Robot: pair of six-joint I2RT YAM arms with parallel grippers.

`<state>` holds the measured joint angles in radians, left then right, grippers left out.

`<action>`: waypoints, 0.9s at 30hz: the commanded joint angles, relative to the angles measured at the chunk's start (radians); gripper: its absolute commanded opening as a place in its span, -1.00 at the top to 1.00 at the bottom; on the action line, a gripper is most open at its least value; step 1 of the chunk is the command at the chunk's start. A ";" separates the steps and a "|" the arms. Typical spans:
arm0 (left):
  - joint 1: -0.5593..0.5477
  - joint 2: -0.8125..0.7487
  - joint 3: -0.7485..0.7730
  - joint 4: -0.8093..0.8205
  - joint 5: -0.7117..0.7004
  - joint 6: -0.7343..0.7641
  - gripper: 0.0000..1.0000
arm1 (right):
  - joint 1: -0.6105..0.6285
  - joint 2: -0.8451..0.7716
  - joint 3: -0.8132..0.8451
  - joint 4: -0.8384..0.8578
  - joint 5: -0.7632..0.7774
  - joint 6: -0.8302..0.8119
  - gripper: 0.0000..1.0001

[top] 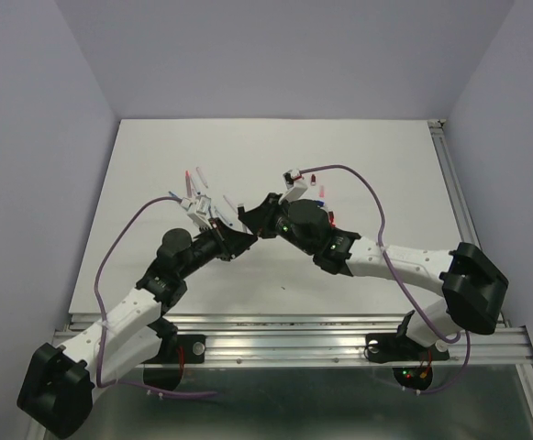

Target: Open the pen caps

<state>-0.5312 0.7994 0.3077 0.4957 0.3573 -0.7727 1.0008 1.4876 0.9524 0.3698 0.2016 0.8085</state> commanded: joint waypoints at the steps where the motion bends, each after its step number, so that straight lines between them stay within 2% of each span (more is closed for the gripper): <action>1: -0.006 -0.003 0.045 0.050 -0.018 0.013 1.00 | -0.002 -0.001 -0.035 0.044 0.012 -0.005 0.73; 4: -0.009 0.000 0.038 0.041 -0.011 0.021 1.00 | -0.002 -0.004 -0.046 0.055 0.001 -0.032 0.51; 7: -0.013 0.003 0.034 0.027 -0.011 0.023 1.00 | -0.002 -0.004 -0.041 0.052 0.001 -0.040 0.41; 12: -0.019 0.004 0.039 -0.008 -0.034 0.024 1.00 | -0.002 -0.007 -0.029 0.070 0.001 -0.069 0.12; 25: -0.042 -0.008 0.047 -0.029 -0.021 0.021 1.00 | -0.002 0.062 0.114 -0.005 0.073 -0.138 0.06; 27: -0.046 -0.019 0.045 -0.028 -0.021 0.020 1.00 | -0.002 0.069 0.121 -0.014 0.084 -0.135 0.22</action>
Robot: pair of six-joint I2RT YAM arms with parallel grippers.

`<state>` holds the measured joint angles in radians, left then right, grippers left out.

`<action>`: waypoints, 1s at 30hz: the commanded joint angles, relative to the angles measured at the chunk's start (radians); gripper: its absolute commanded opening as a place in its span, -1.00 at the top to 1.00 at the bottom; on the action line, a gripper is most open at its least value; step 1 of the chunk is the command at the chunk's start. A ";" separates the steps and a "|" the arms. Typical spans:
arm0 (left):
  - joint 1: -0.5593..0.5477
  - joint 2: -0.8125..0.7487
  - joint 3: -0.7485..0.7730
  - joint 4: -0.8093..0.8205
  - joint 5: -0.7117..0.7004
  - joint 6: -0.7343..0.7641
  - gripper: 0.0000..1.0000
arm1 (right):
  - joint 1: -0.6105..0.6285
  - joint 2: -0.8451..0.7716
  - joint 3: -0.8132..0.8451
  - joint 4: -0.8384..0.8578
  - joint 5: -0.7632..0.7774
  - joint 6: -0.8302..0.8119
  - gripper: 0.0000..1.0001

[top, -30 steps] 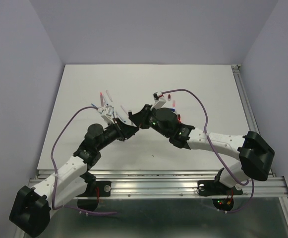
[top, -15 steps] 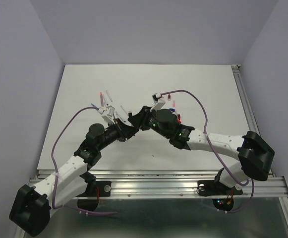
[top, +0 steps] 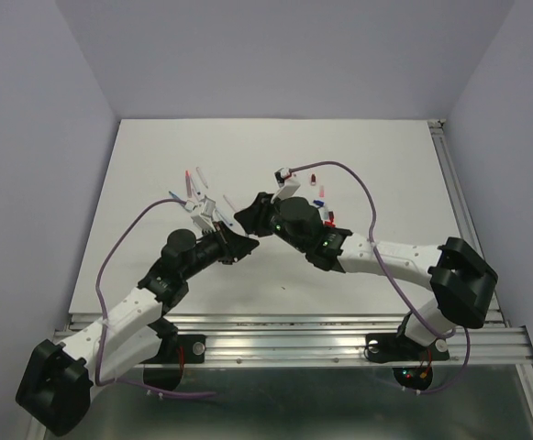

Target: Open the pen caps

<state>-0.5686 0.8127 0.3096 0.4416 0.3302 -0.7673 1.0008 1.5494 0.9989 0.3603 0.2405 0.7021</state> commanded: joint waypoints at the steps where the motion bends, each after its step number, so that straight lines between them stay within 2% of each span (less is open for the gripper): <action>1: -0.008 -0.035 0.040 0.025 0.004 0.014 1.00 | -0.001 0.008 0.072 0.002 0.048 -0.029 0.29; 2: -0.010 -0.038 0.039 0.025 0.004 0.016 1.00 | -0.002 0.006 0.066 0.011 0.046 -0.029 0.46; 6: -0.017 -0.047 0.025 0.023 0.021 0.011 1.00 | -0.002 0.003 0.073 0.005 0.100 -0.041 0.78; 13: -0.057 -0.113 -0.055 0.006 0.036 -0.021 1.00 | -0.034 0.057 0.165 -0.052 0.242 -0.127 0.84; 17: -0.152 -0.129 -0.124 -0.003 0.033 -0.055 1.00 | -0.186 0.119 0.263 -0.084 0.194 -0.112 0.93; 23: -0.278 -0.150 -0.188 -0.011 -0.043 -0.122 1.00 | -0.320 0.210 0.455 -0.170 0.192 -0.144 0.95; 26: -0.295 -0.167 -0.198 -0.027 -0.068 -0.145 1.00 | -0.346 0.206 0.460 -0.181 0.175 -0.164 0.94; 29: -0.295 -0.170 -0.173 -0.088 -0.127 -0.142 1.00 | -0.349 0.166 0.385 -0.184 0.160 -0.179 0.88; 30: -0.295 -0.167 -0.162 -0.113 -0.179 -0.145 1.00 | -0.349 0.150 0.309 -0.182 0.152 -0.176 0.86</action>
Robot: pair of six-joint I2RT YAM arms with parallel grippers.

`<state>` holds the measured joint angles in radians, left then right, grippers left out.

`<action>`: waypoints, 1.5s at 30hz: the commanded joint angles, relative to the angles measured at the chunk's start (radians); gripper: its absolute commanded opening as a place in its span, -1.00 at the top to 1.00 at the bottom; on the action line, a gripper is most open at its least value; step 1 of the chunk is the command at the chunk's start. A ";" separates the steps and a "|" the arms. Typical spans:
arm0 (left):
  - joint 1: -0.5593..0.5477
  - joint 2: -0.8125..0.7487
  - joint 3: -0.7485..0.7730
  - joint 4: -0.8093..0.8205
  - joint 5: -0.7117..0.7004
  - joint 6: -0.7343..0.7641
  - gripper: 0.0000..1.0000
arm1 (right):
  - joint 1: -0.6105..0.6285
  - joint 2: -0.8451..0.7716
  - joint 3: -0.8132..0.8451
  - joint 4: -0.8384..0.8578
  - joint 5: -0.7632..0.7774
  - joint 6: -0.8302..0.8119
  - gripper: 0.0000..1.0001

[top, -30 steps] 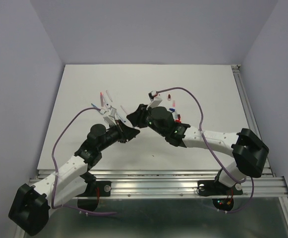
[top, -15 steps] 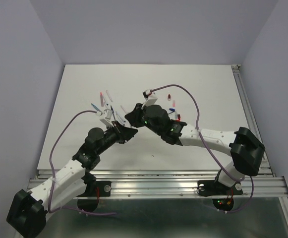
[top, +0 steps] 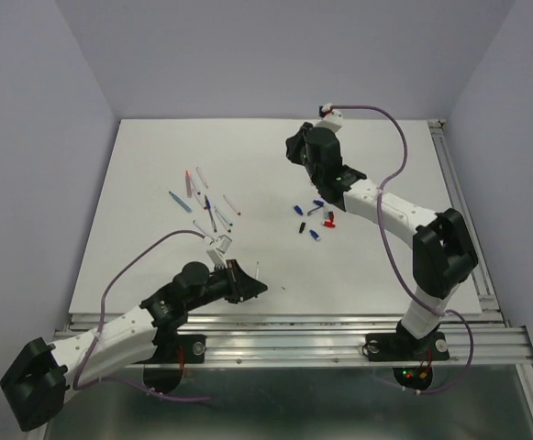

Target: Open the pen caps

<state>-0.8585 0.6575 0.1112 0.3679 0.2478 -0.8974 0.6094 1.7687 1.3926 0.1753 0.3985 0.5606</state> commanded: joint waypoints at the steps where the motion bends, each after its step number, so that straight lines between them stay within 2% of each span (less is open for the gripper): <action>1: -0.004 0.000 0.050 -0.067 -0.129 -0.020 1.00 | 0.043 -0.107 -0.125 0.001 -0.013 -0.030 0.84; 4: 0.001 0.052 0.143 -0.212 -0.273 -0.032 1.00 | 0.041 -0.190 -0.312 -0.010 -0.020 0.021 0.79; 6: 0.012 0.091 0.183 -0.253 -0.336 -0.023 1.00 | 0.041 -0.236 -0.420 -0.011 -0.023 0.077 0.79; 7: 0.024 0.134 0.220 -0.276 -0.349 -0.012 1.00 | 0.041 -0.279 -0.514 -0.011 -0.015 0.096 0.79; 10: 0.097 0.229 0.287 -0.291 -0.349 0.046 1.00 | 0.043 -0.339 -0.642 -0.023 -0.024 0.154 0.74; 14: 0.229 0.385 0.350 -0.293 -0.300 0.104 1.00 | 0.043 -0.365 -0.727 -0.043 -0.026 0.205 0.72; 22: 0.312 0.557 0.444 -0.354 -0.341 0.130 1.00 | 0.043 -0.266 -0.687 -0.114 0.046 0.216 0.63; 30: 0.348 0.585 0.444 -0.366 -0.363 0.141 1.00 | 0.043 -0.164 -0.639 -0.122 0.026 0.216 0.48; 32: 0.355 0.587 0.443 -0.366 -0.363 0.146 0.95 | 0.041 -0.158 -0.633 -0.126 0.031 0.222 0.35; 38: 0.358 0.606 0.443 -0.366 -0.354 0.155 0.85 | 0.041 -0.183 -0.633 -0.168 0.049 0.254 0.27; 42: 0.358 0.619 0.444 -0.366 -0.349 0.158 0.64 | 0.043 -0.224 -0.647 -0.171 0.045 0.265 -0.02; 45: 0.360 0.626 0.446 -0.366 -0.347 0.157 0.53 | 0.043 -0.250 -0.658 -0.171 0.040 0.268 -0.10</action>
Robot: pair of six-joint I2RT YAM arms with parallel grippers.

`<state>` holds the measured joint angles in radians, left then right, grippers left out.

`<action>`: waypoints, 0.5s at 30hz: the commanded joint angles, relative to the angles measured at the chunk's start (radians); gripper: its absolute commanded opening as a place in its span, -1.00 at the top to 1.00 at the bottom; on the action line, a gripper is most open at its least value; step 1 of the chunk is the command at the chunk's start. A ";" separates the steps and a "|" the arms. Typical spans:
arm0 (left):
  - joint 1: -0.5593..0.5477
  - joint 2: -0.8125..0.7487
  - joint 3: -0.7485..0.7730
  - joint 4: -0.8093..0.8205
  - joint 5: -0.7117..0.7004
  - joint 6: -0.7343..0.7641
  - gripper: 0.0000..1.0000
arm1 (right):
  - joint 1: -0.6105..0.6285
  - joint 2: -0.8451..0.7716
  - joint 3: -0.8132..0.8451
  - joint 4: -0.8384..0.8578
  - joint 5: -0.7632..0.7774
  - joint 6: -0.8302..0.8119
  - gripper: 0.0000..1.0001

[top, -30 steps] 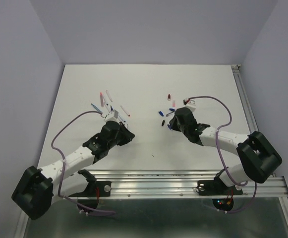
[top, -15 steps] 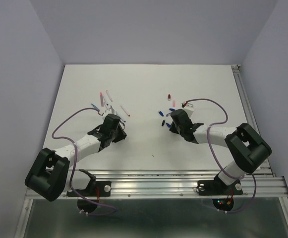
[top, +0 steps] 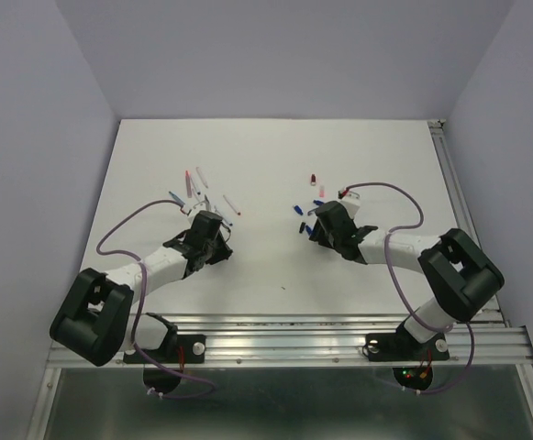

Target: Open the pen caps

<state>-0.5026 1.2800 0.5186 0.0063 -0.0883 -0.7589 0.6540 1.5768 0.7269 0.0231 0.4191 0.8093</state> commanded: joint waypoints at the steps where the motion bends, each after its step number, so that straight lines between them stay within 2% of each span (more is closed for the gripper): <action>1: 0.003 0.005 0.038 -0.005 -0.010 0.020 0.51 | -0.002 -0.064 0.006 -0.018 0.017 0.021 -0.13; 3: 0.003 0.007 0.043 -0.005 -0.010 0.020 0.43 | -0.002 -0.081 0.000 -0.018 0.015 0.024 -0.28; 7: 0.003 0.009 0.049 -0.034 -0.022 0.015 0.33 | -0.002 -0.126 -0.017 -0.018 0.000 0.025 -0.33; 8: 0.003 0.009 0.050 -0.038 -0.022 0.015 0.28 | -0.002 -0.142 -0.024 -0.018 -0.005 0.025 -0.45; 10: 0.003 0.004 0.054 -0.048 -0.027 0.015 0.20 | -0.002 -0.159 -0.030 -0.028 -0.005 0.022 -0.52; 14: 0.003 -0.018 0.057 -0.060 -0.022 0.016 0.00 | -0.002 -0.184 -0.043 -0.048 -0.002 0.021 -0.62; 15: 0.003 -0.024 0.057 -0.063 -0.015 0.018 -0.14 | -0.002 -0.187 -0.046 -0.048 0.003 0.022 -0.67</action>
<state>-0.5022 1.2888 0.5339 -0.0273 -0.0906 -0.7563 0.6540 1.4189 0.7166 -0.0113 0.4084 0.8238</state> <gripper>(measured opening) 0.495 0.803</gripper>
